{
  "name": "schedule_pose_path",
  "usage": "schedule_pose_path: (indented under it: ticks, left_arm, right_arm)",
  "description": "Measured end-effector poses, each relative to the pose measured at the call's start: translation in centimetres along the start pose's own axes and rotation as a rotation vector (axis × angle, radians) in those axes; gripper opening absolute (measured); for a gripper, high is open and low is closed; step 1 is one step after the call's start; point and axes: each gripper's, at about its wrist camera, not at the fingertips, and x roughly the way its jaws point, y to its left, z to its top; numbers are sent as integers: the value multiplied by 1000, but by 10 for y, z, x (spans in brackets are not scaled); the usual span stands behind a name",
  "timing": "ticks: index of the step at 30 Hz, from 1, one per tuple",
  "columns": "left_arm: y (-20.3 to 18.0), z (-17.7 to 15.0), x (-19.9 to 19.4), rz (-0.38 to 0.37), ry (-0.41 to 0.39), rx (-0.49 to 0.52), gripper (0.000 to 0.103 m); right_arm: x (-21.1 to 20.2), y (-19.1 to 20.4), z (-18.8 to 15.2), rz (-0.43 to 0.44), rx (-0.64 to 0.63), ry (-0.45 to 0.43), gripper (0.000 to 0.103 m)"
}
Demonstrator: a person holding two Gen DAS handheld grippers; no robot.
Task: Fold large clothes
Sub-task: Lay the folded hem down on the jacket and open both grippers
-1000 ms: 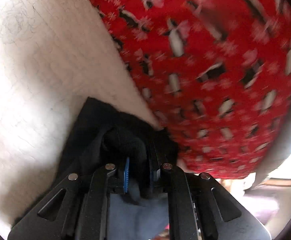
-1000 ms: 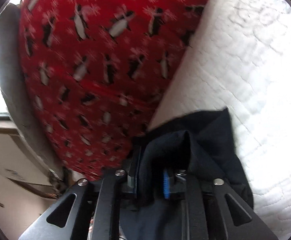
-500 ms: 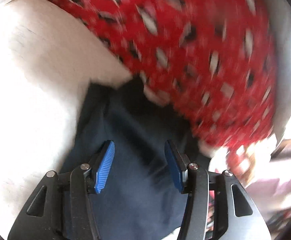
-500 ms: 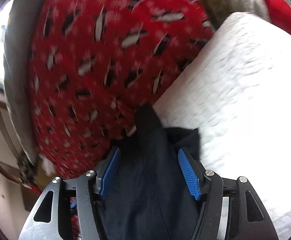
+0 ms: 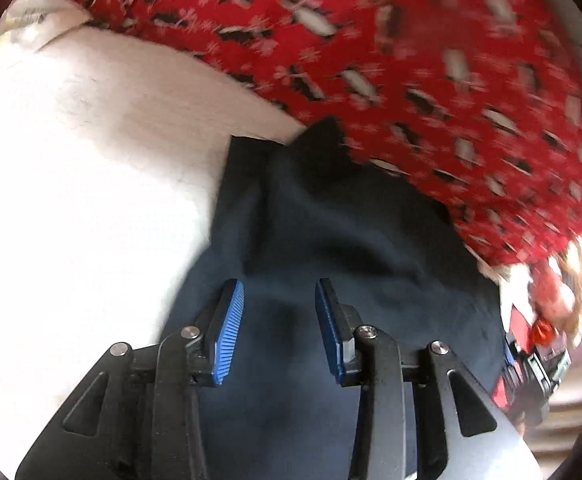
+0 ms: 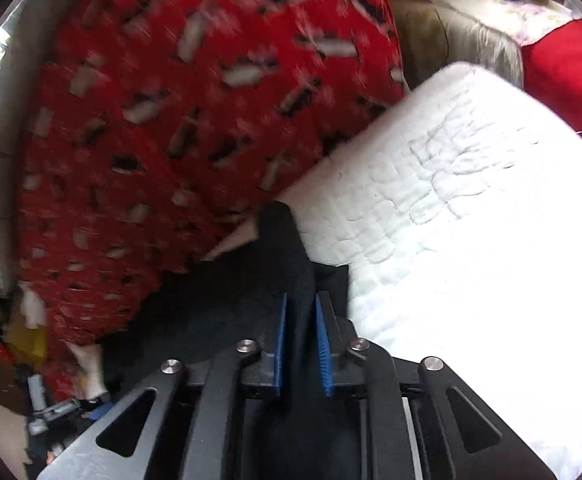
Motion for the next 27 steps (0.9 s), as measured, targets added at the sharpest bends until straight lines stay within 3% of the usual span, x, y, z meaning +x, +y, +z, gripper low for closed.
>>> schedule_pose_path:
  ticks: [1, 3, 4, 7, 8, 9, 10, 12, 14, 16, 17, 18, 19, 21, 22, 23, 27]
  left_arm:
    - [-1, -10, -7, -7, -8, 16, 41]
    - [1, -32, -12, -11, -15, 37, 47]
    - [3, -42, -8, -8, -3, 44, 47]
    - [5, -66, 4, 53, 6, 71, 49]
    - [6, -70, 3, 62, -6, 77, 49]
    - [4, -72, 1, 73, -15, 74, 49]
    - [3, -74, -1, 80, -18, 68, 50]
    - [4, -77, -3, 95, -18, 65, 51]
    - [4, -80, -2, 116, -16, 79, 52]
    - [4, -83, -8, 136, -9, 69, 52]
    - [4, -85, -13, 132, -10, 63, 52]
    - [3, -89, -21, 111, -21, 64, 52]
    - [1, -93, -29, 89, -32, 73, 52]
    - [-6, -100, -39, 79, -47, 94, 52]
    - [-9, -103, -38, 87, -50, 103, 52]
    - [-12, -106, -35, 103, -50, 111, 53]
    - [-17, -112, -2, 172, -20, 109, 55]
  right_arm:
    - [-11, 0, -4, 34, -3, -12, 26]
    - [-32, -5, -21, 65, -12, -28, 59]
    - [-41, -11, -32, 69, -10, -30, 61]
    - [-51, -34, -60, 95, 17, 43, 60]
    - [-49, -40, -67, 89, 13, 77, 39]
    - [-51, -41, -74, 109, -11, 103, 9]
    - [-57, -37, -80, 122, -57, 108, 8]
    - [-80, -34, -84, 97, -106, 6, 1]
    - [-82, -41, -87, 75, -74, -10, 2]
    - [-58, -53, -95, -4, -42, 99, 6]
    - [-56, -56, -96, -21, -21, 113, 11]
    - [-64, -55, -96, -30, -1, 81, 26]
    - [-75, -52, -95, -49, 13, 44, 30]
    - [-100, -41, -94, -46, 22, -75, 31]
    - [-111, -30, -95, 17, -6, -123, 33]
    - [-113, -22, -94, 46, -30, -137, 38]
    - [-100, 9, -109, 59, -140, -142, 39]
